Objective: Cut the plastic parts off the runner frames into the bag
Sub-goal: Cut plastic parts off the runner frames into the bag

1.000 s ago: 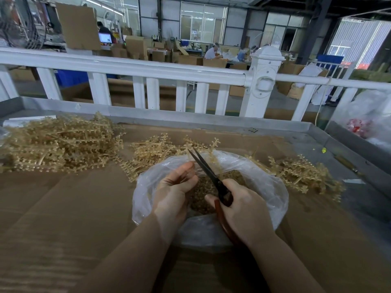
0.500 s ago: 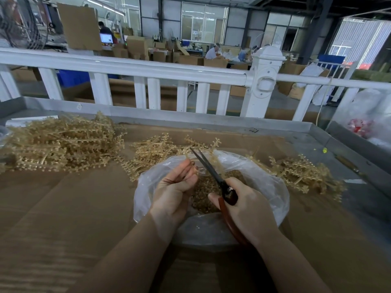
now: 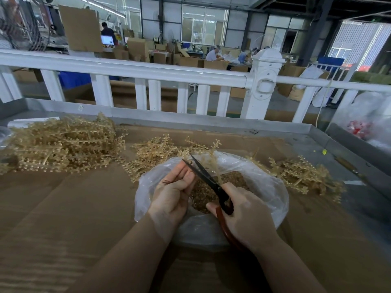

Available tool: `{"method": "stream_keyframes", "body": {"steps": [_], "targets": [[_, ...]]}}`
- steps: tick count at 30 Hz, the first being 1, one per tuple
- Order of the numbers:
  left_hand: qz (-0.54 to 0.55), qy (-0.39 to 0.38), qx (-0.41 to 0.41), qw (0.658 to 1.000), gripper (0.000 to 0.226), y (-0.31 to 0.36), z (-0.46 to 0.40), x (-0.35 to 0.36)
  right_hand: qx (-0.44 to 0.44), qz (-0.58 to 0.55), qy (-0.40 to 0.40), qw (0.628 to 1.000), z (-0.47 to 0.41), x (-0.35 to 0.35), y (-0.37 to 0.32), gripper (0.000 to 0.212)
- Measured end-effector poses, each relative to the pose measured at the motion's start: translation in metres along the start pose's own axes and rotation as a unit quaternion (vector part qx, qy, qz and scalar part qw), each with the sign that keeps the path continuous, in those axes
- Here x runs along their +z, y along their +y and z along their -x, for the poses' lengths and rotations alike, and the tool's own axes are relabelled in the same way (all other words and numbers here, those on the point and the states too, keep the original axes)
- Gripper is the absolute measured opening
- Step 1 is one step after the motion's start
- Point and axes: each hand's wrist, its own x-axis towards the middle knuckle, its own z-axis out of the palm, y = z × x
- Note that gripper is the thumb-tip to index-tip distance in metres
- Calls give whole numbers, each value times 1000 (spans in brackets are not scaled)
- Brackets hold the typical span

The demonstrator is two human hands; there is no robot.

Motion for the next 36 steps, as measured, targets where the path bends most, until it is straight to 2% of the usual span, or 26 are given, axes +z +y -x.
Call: {"method": "stream_keyframes", "body": {"steps": [13,20,26,31,34,36], "targets": [[-13,14,-13,1000,39,2,-1,0,1,12,-13,1000,0,1,4,34],[-55,-6,-19,998,43,-4,1,-3,90,-104,14,990,-8,-6,4,23],[-111,-20,-22,993,44,-3,3,-5,108,-47,-30,993,-13,0,2,25],[-106,-5,-41,994,37,-1,4,-2,86,-16,-24,996,-9,6,2,33],[-114,4,-39,993,19,-3,3,1,76,-13,-22,997,-7,5,3,36],[-109,17,-42,993,14,-4,2,2,72,-15,-18,997,-7,4,3,37]]}}
